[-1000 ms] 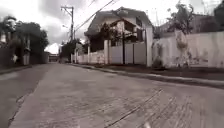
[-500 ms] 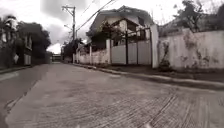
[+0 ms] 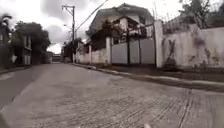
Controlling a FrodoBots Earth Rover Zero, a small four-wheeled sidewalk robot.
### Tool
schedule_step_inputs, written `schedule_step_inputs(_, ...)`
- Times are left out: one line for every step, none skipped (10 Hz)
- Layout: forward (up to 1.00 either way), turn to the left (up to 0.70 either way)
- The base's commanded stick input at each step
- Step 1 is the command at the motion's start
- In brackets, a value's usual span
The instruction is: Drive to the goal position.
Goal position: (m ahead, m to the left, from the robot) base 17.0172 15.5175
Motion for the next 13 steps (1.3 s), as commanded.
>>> schedule_step_inputs(0.7,0.0)
schedule_step_inputs(0.7,0.0)
schedule_step_inputs(0.7,0.0)
schedule_step_inputs(0.7,0.0)
schedule_step_inputs(0.7,0.0)
schedule_step_inputs(0.7,0.0)
schedule_step_inputs(0.7,0.0)
schedule_step_inputs(0.7,0.0)
schedule_step_inputs(0.7,0.0)
schedule_step_inputs(0.7,0.0)
schedule_step_inputs(0.7,0.0)
schedule_step_inputs(0.7,0.0)
schedule_step_inputs(0.7,0.0)
